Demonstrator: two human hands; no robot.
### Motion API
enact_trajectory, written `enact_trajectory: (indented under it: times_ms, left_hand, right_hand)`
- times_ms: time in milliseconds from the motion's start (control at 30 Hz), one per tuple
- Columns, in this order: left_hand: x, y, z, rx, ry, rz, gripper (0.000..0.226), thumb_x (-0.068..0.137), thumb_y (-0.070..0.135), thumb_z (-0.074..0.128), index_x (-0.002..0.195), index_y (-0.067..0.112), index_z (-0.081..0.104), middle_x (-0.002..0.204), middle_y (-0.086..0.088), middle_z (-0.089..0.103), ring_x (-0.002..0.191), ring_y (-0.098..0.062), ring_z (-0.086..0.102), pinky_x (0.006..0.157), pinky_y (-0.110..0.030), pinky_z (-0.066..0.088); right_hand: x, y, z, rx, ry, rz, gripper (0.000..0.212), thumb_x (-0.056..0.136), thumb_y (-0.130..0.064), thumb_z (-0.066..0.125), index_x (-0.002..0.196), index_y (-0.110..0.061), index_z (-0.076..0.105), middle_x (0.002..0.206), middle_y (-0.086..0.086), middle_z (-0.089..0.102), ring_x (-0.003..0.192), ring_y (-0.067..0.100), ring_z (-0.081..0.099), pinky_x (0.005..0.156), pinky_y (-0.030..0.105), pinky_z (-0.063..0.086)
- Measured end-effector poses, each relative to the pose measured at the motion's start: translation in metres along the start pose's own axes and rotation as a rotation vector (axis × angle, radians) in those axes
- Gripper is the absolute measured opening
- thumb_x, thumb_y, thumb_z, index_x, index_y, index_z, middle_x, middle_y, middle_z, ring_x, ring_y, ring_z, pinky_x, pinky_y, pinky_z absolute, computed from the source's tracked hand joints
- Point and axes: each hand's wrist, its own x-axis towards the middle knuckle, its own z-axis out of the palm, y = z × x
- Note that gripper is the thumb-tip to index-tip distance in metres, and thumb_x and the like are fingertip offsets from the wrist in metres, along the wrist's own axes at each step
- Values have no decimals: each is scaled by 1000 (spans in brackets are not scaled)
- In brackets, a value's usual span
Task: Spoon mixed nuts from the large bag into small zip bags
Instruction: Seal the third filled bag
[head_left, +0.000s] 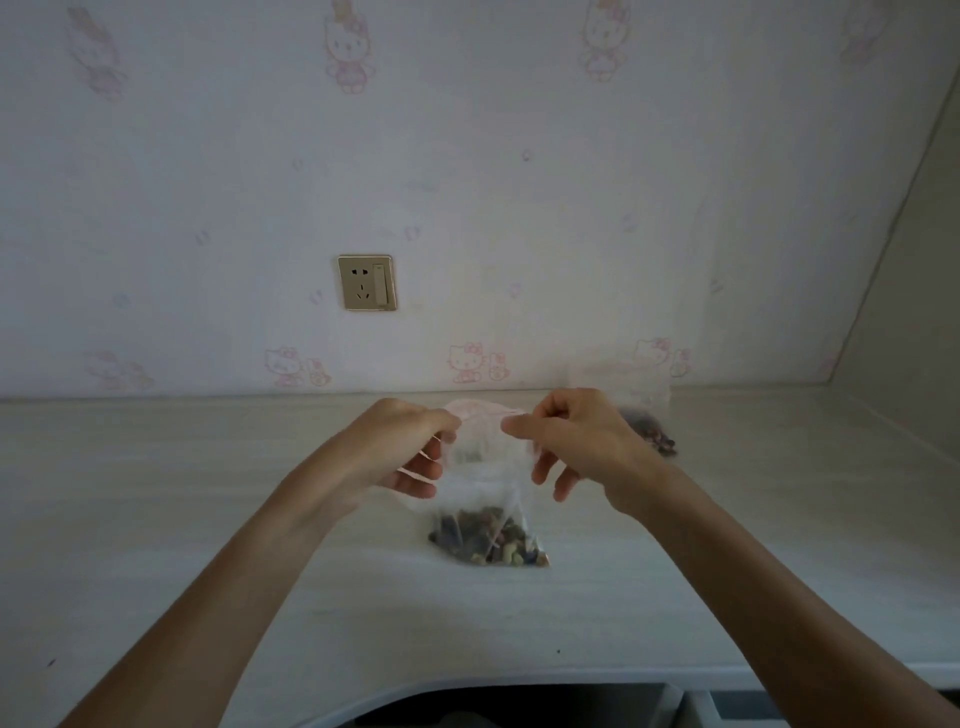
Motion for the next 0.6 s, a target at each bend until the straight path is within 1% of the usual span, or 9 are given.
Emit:
enact_trajectory:
  times_ms: [67, 133, 200, 267, 367, 433, 500, 533, 600]
  left_hand:
    - [4, 1, -2, -11, -11, -25, 33, 90, 45, 75, 81, 13, 75, 65, 3, 58, 54, -10, 58, 51, -26, 54]
    - [8, 1, -2, -30, -17, -33, 32, 86, 47, 80, 78, 17, 71, 66, 4, 60, 58, -9, 59, 52, -25, 53]
    - [10, 4, -2, -114, -41, -49, 27, 83, 38, 85, 75, 19, 67, 69, 3, 63, 59, -10, 61, 55, -25, 54]
    - [10, 7, -4, -163, -49, -41, 24, 81, 27, 87, 73, 20, 65, 66, 2, 63, 54, -8, 60, 54, -25, 55]
    - [11, 8, -8, -137, 50, 59, 32, 80, 7, 84, 68, 20, 57, 56, 3, 55, 47, -7, 53, 49, -24, 53]
    - [9, 8, -11, 27, 197, 200, 33, 77, -4, 79, 63, 17, 58, 57, 3, 55, 52, -11, 54, 50, -27, 55]
    - [5, 8, -12, 331, 327, 377, 33, 73, -9, 72, 59, 19, 62, 59, 3, 60, 56, -15, 59, 55, -29, 54]
    - [2, 9, -11, 473, 373, 445, 34, 72, -10, 68, 58, 21, 62, 59, 5, 62, 58, -15, 60, 56, -27, 49]
    - [-3, 9, -10, 649, 440, 513, 33, 71, -7, 63, 63, 25, 60, 63, 9, 62, 64, -14, 61, 55, -25, 40]
  right_hand:
    - [5, -2, 0, 50, -38, 74, 29, 87, -27, 82, 85, -3, 65, 74, 12, 66, 55, 19, 68, 46, 29, 52]
    - [10, -5, 0, 56, -48, 109, 23, 87, -20, 81, 86, -3, 65, 71, 11, 65, 51, 17, 65, 45, 28, 51]
    - [11, -8, 1, 42, -36, 92, 15, 90, -12, 76, 88, -3, 64, 67, 10, 64, 48, 17, 63, 44, 28, 51]
    - [10, -11, 0, -9, 16, 22, 5, 93, -2, 67, 92, -5, 64, 60, 6, 64, 43, 17, 61, 41, 27, 50]
    - [6, -14, -4, -161, 120, -118, 24, 89, 11, 50, 88, -10, 62, 47, -2, 58, 36, 17, 59, 36, 24, 45]
    - [4, -14, -6, -222, 155, -161, 27, 89, 11, 49, 85, -12, 61, 45, -4, 57, 37, 19, 62, 36, 24, 45]
    - [3, -17, -7, -271, 168, -181, 23, 91, 6, 55, 85, -14, 63, 52, -1, 62, 42, 21, 66, 38, 26, 50]
    - [2, -19, -7, -310, 166, -194, 20, 91, 2, 59, 84, -16, 65, 57, 0, 65, 45, 22, 69, 40, 28, 53]
    - [1, -21, -8, -403, 166, -233, 18, 92, -4, 64, 82, -19, 66, 64, 0, 68, 51, 23, 72, 46, 31, 59]
